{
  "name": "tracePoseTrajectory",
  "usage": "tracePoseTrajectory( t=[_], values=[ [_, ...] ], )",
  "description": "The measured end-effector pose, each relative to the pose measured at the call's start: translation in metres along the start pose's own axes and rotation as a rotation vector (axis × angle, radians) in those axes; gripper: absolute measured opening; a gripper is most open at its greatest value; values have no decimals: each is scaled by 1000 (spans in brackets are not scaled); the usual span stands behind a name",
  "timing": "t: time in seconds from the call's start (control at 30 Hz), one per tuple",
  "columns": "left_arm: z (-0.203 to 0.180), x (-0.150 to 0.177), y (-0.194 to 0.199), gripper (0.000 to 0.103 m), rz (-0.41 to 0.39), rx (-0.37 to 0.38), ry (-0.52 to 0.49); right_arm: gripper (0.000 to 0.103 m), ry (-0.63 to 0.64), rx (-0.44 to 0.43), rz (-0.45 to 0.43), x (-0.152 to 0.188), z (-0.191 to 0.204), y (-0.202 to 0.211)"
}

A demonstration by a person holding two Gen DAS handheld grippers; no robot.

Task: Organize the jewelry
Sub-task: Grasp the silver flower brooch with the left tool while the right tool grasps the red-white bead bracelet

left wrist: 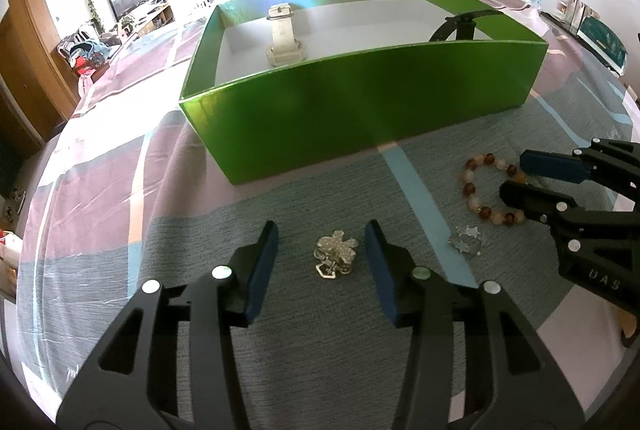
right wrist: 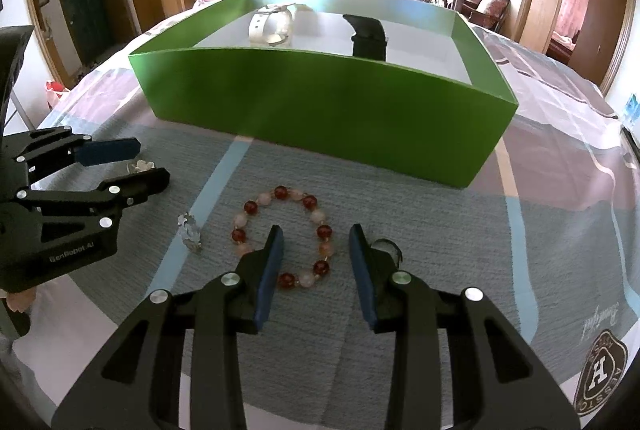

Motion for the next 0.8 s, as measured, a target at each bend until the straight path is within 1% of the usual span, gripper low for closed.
tracePoseTrajectory(
  t=[0.4, 0.47, 0.5, 0.57, 0.63, 0.8],
  values=[
    [1, 1, 0, 48, 0, -4, 0, 35, 4, 11, -4, 0, 2, 0],
    [1, 1, 0, 48, -1, -5, -1, 27, 12, 4, -7, 1, 4, 1],
    [1, 1, 0, 48, -1, -5, 0, 24, 19, -1, -9, 1, 5, 2],
    [1, 1, 0, 48, -1, -5, -1, 14, 28, -11, -10, 1, 7, 2],
    [1, 1, 0, 48, -1, -5, -1, 11, 32, -17, -11, 2, 8, 3],
    [1, 1, 0, 47, 0, -2, 0, 9, 24, -24, -8, 2, 7, 3]
  ],
)
Point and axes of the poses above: each gripper's, at about its wrist camera, not at the fingertips, and y roughly against the way its jaws point, z to its left, x to its underside, the point moved 1 cm from there along -y, roughly the way its jaws point, and after that the axes turned 7 degrees about x, right-handed, at the moved point
